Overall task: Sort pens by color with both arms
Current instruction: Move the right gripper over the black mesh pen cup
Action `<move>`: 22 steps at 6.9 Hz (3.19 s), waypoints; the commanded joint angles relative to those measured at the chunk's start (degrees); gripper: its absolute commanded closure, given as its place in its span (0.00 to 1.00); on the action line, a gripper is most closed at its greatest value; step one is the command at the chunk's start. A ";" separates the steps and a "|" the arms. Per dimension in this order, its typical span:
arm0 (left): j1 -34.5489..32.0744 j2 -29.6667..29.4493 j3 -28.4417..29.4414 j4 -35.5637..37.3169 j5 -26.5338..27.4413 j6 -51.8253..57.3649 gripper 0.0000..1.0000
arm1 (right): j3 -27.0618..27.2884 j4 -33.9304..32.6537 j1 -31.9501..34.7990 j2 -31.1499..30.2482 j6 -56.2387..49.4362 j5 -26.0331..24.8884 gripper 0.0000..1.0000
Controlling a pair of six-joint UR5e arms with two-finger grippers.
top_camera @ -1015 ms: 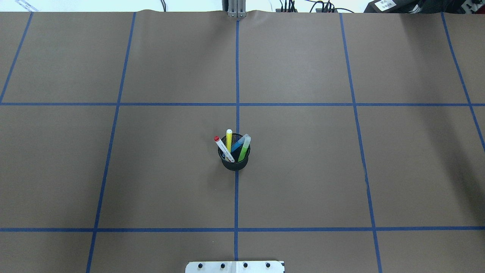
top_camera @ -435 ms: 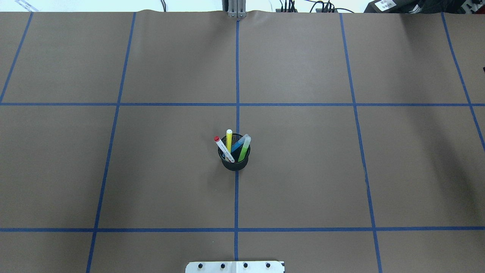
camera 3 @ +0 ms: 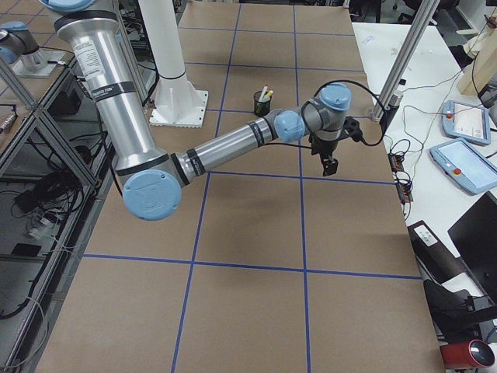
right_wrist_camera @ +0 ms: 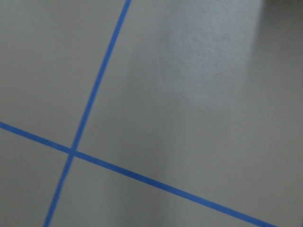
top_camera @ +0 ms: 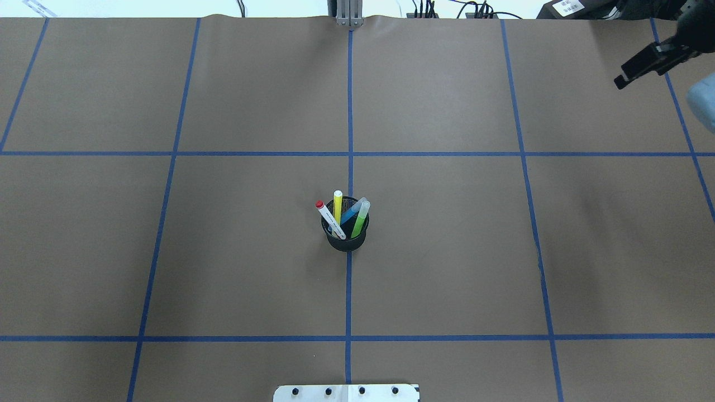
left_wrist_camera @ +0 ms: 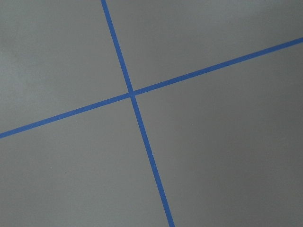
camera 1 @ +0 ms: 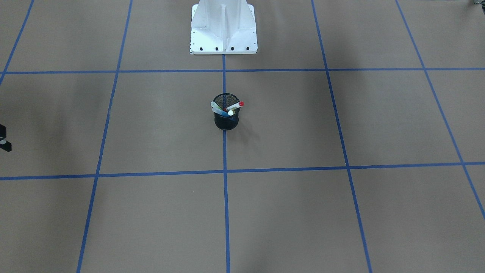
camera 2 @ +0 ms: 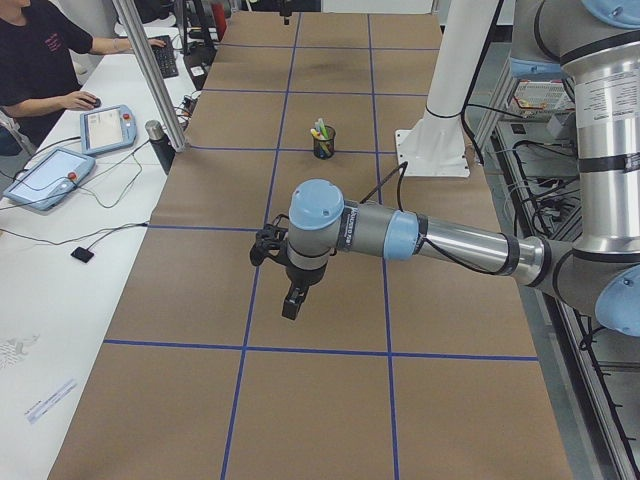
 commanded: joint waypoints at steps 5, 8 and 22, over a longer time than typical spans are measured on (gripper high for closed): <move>0.07 0.14 0.08 0.10 -2.70 -2.68 0.01 | -2.34 1.77 -16.72 14.69 18.45 4.87 0.01; 0.15 0.14 0.60 0.02 -2.70 -2.68 0.01 | -16.04 14.43 -21.83 22.08 28.86 4.96 0.01; 0.15 1.10 1.04 0.02 -4.81 -2.76 0.01 | -13.53 22.80 -32.91 20.70 31.95 -0.58 0.19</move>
